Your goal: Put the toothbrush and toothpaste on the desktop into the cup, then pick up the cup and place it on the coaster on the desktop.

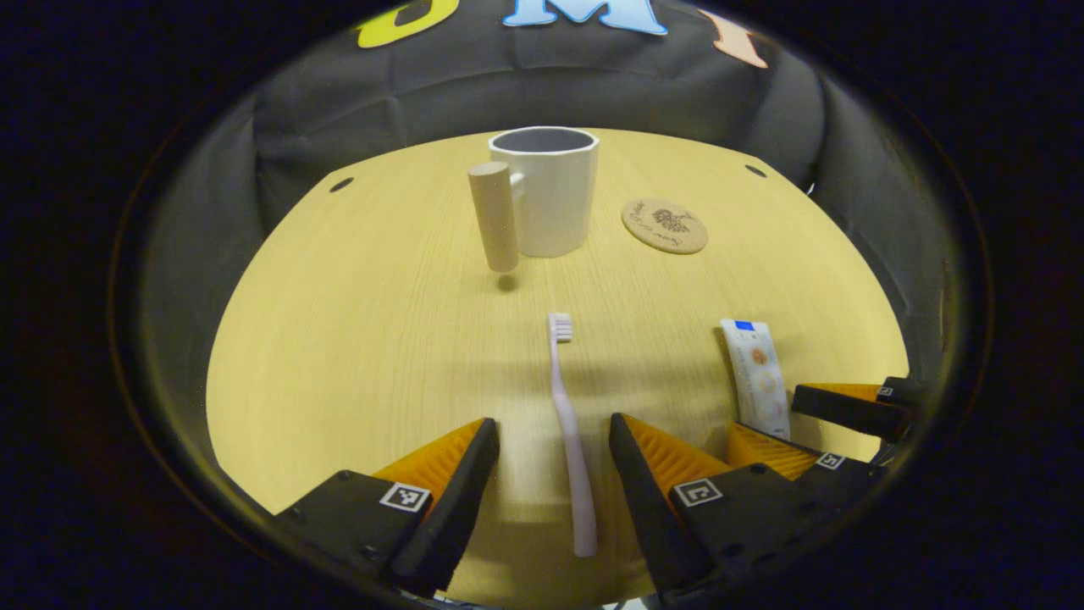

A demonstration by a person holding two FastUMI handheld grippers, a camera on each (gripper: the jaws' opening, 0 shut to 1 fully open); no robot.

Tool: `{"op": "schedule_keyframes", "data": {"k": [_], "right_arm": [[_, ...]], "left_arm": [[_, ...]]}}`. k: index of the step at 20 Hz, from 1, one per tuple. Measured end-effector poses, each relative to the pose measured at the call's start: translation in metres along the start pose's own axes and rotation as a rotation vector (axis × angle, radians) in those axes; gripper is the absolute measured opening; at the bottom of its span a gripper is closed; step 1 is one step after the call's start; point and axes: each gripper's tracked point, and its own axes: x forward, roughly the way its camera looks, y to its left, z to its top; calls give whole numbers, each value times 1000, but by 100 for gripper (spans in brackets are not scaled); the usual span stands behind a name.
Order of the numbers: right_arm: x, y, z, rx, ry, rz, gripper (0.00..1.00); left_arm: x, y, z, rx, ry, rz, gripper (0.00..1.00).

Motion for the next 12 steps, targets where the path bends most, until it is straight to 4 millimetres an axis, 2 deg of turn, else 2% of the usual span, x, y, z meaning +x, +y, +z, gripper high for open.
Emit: {"op": "schedule_keyframes", "data": {"k": [2, 3, 4, 6, 8, 9, 10, 11, 12], "right_arm": [[-1, -6, 0, 17, 14, -2, 76], [-1, -8, 0, 21, 26, 2, 62], [-1, -9, 0, 20, 45, 8, 57], [0, -9, 0, 23, 84, 13, 55], [4, -11, 2, 30, 92, -1, 55], [0, -9, 3, 33, 90, -4, 30], [-1, -10, 2, 24, 96, -6, 30], [-1, -10, 2, 26, 106, -7, 30], [-1, -10, 2, 37, 116, -9, 30]], "left_arm": [[0, 1, 2, -11, -8, 12, 96], [1, 2, 2, -24, -11, 12, 68], [0, 2, 2, -23, -6, 12, 65], [0, -1, 3, -7, -11, 3, 65], [1, 1, 4, -13, -20, 18, 33], [4, 2, 5, -9, -17, 17, 24], [5, 2, 5, -17, -15, 20, 27], [3, 2, 5, -22, -7, 19, 15], [2, 3, 6, -31, -8, 21, 20]]}}
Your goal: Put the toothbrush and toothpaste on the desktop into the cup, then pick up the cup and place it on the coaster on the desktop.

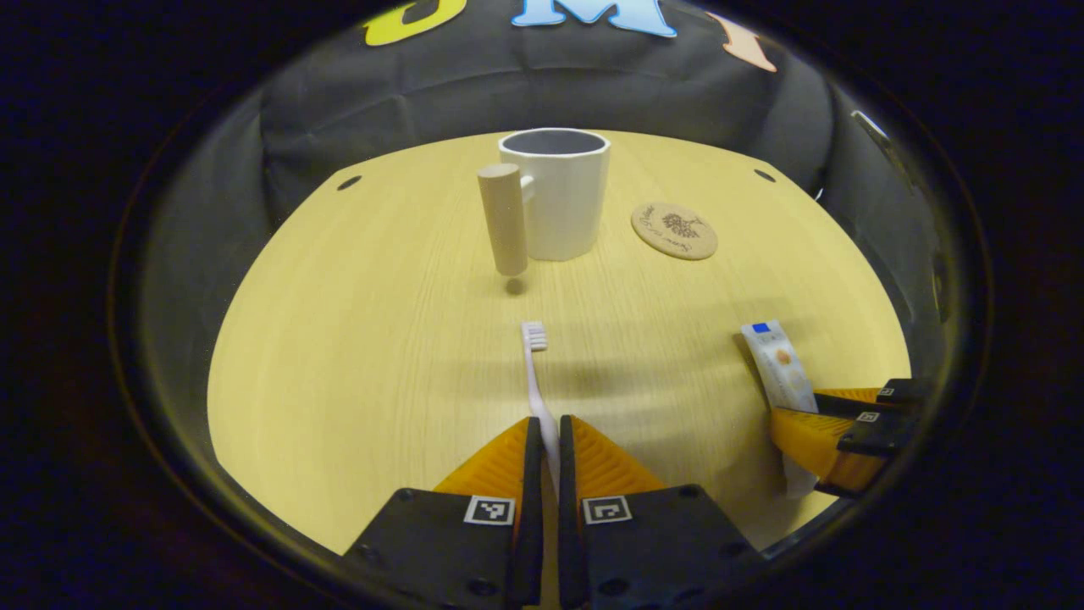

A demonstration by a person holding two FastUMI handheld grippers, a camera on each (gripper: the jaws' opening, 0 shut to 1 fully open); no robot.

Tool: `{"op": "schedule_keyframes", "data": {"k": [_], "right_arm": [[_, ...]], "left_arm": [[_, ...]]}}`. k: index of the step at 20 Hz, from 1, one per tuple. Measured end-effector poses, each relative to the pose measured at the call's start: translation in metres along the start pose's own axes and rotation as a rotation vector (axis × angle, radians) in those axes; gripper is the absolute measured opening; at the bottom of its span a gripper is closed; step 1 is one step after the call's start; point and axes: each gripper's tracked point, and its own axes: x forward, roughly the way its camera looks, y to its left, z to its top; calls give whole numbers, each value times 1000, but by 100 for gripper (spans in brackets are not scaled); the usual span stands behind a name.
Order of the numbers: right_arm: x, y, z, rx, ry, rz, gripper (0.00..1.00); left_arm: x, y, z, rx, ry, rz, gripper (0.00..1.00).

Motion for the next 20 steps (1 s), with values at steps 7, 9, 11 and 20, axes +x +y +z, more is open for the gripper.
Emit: {"op": "schedule_keyframes", "data": {"k": [7, 9, 11, 20], "right_arm": [[-3, 1, 5, 28, -17, 17, 7], [-2, 1, 6, 37, -21, 27, 8], [-2, 2, 7, 49, -27, 42, 7], [-15, 1, 23, 84, -71, 70, 7]], "left_arm": [[0, 0, 0, -3, -1, -2, 7], [0, 0, 1, 0, -6, -2, 7], [0, -2, 6, -9, -14, -14, 7], [-45, -10, 67, -9, -151, -68, 7]]}}
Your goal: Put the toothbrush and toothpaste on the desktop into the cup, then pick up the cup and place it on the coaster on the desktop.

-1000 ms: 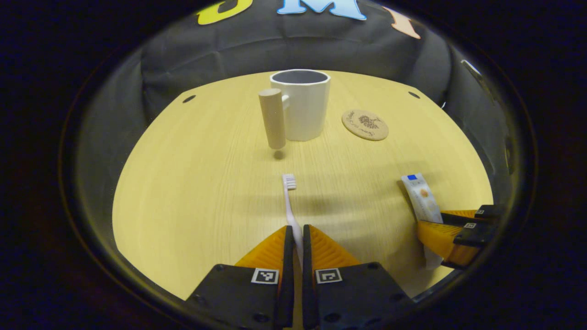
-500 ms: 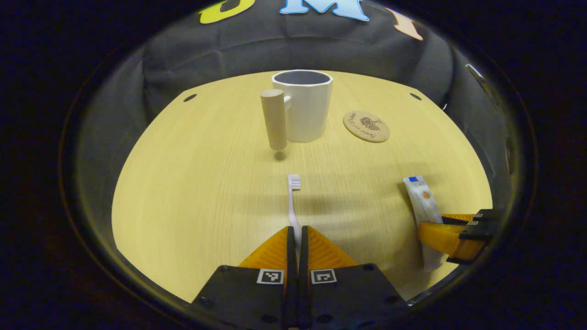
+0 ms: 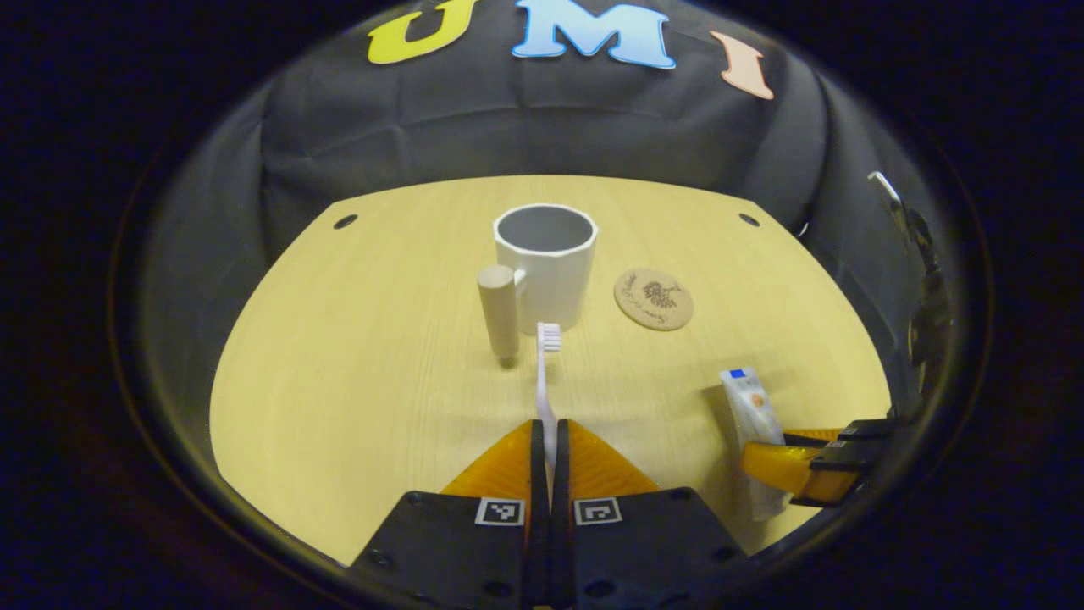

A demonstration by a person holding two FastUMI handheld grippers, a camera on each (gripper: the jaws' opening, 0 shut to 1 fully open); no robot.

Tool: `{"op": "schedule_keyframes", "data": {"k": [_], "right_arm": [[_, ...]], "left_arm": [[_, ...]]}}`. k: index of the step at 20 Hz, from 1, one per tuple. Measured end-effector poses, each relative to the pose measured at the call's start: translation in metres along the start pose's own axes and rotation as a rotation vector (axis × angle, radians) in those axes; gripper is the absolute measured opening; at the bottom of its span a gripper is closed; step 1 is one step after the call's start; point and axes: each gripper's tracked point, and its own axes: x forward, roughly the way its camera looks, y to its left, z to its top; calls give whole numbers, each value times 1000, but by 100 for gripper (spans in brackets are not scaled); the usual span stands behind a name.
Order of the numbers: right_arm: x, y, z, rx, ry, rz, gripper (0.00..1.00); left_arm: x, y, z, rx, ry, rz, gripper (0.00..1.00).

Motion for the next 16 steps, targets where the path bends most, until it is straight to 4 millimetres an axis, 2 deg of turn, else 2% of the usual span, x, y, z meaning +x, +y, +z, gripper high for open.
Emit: {"op": "schedule_keyframes", "data": {"k": [5, 8, 12, 16], "right_arm": [[0, 1, -2, 3, 5, 9, 7], [2, 5, -4, 3, 12, 19, 7], [4, 10, -7, 3, 22, 31, 7], [5, 16, -11, 8, 35, 50, 7]], "left_arm": [[-22, -10, 32, -18, -50, -29, 7], [-32, -11, 61, -29, -97, -39, 7], [-39, -10, 112, -40, -182, -47, 7], [-31, -8, 174, -55, -280, -60, 7]]}}
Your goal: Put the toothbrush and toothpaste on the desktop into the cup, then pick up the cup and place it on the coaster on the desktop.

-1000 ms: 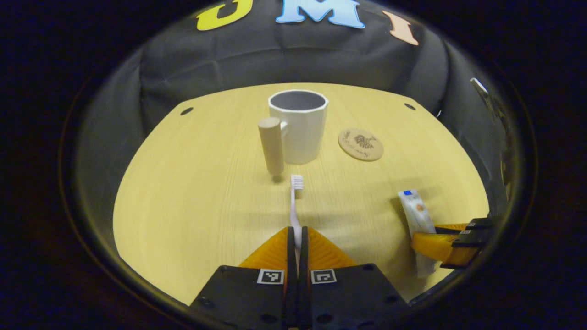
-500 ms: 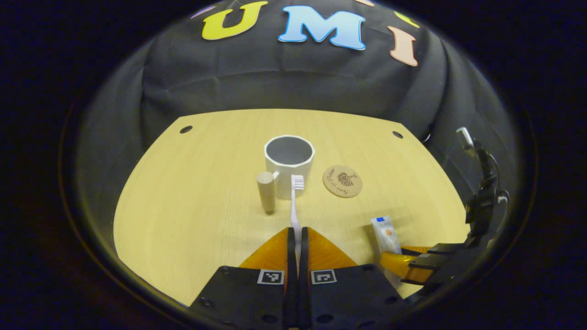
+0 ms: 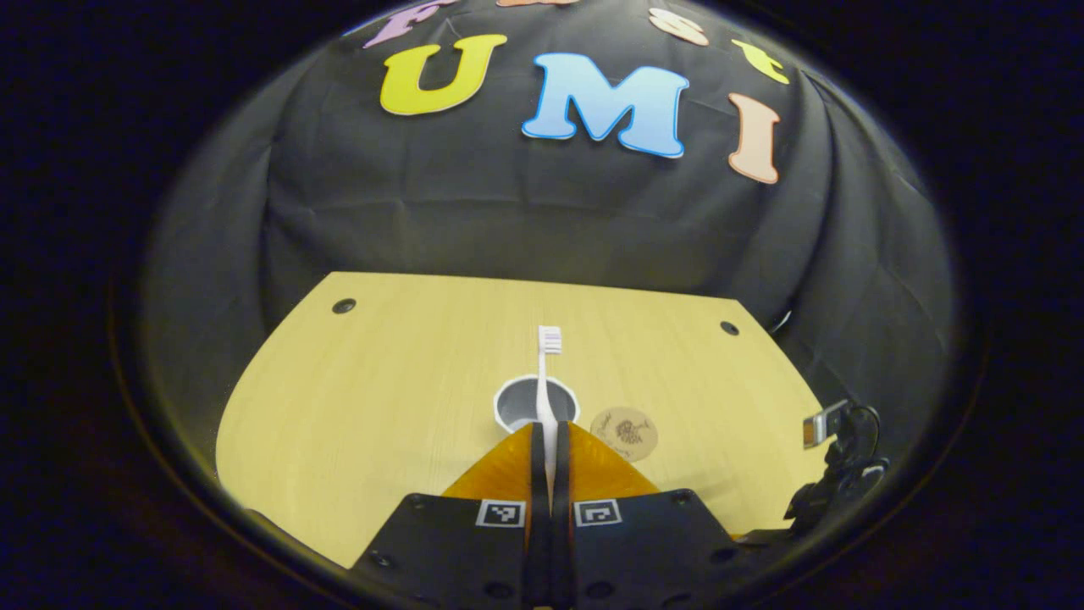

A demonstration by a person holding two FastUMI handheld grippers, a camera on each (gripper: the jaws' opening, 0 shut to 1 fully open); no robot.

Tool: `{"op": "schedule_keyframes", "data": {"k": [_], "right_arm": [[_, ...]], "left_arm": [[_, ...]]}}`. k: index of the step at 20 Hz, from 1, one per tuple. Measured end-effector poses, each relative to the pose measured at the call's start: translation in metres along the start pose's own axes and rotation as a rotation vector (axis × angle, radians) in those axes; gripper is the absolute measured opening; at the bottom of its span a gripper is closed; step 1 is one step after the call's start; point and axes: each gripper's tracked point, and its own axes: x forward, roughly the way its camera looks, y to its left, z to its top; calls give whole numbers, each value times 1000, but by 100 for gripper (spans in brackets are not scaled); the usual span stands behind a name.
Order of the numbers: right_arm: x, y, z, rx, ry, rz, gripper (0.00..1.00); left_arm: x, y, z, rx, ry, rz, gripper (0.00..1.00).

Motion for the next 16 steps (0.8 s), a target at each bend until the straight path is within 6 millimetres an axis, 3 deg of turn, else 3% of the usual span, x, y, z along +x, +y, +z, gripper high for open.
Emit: {"op": "schedule_keyframes", "data": {"k": [4, 7, 10, 13, 16], "right_arm": [[0, 1, 0, 6, 7, 10, 7], [-1, 0, 0, 2, 12, 9, 7], [3, 0, -3, -2, 21, 16, 7], [8, -2, -9, -9, 39, 14, 7], [-2, -7, -16, -12, 46, 11, 7]], "left_arm": [[38, 1, 49, 2, -97, -43, 7], [57, -3, 72, 22, -169, -87, 7], [75, -7, 81, 24, -215, -143, 7], [96, 2, 81, -2, -228, -141, 7], [109, 13, 76, -25, -225, -135, 6]]}}
